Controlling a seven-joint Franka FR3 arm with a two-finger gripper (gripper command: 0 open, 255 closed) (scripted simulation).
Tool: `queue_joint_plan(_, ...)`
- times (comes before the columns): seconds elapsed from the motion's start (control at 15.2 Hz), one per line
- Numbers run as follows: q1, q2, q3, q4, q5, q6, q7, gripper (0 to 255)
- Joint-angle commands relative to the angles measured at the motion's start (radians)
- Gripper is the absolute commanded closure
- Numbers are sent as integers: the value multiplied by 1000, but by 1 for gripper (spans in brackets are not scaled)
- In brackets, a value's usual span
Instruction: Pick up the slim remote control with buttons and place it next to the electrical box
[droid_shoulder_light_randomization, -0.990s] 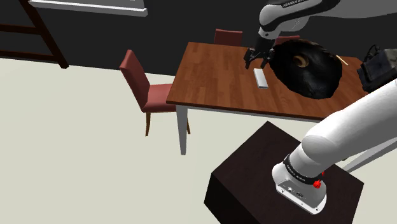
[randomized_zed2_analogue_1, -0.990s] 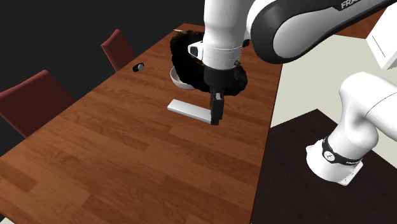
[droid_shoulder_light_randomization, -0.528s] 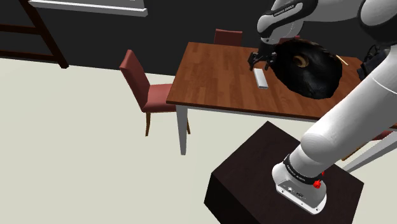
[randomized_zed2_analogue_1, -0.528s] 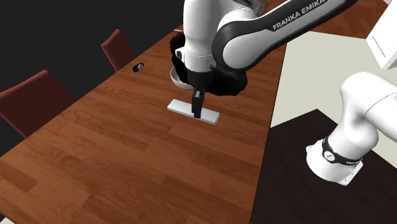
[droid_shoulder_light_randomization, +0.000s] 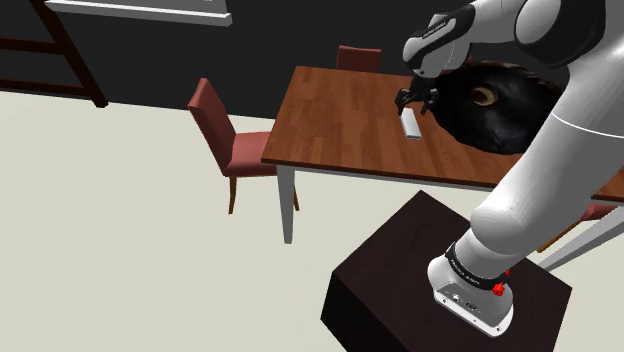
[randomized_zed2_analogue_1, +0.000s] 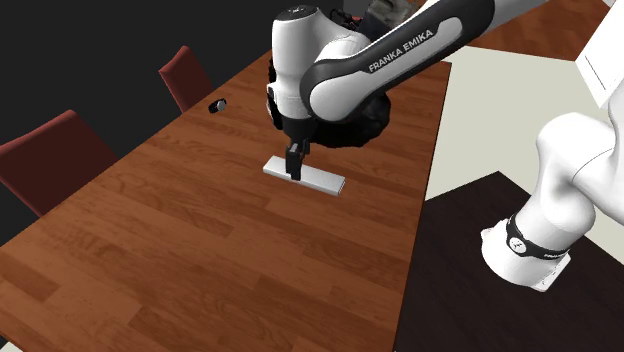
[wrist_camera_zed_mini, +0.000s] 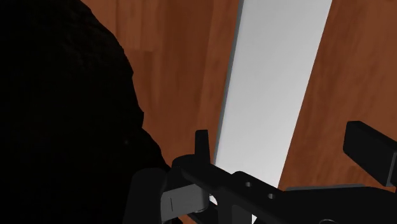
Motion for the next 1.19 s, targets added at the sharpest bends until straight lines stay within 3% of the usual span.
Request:
queue_joint_plan(0.0,-6,21,-2,-9,10,27,-10,0)
queue_joint_plan(0.73,-11,51,3,-25,27,70,-22,0)
queue_joint_plan(0.79,-11,52,3,-24,28,70,-22,255)
queue_joint_plan(1.12,-12,52,3,-23,28,70,-22,255)
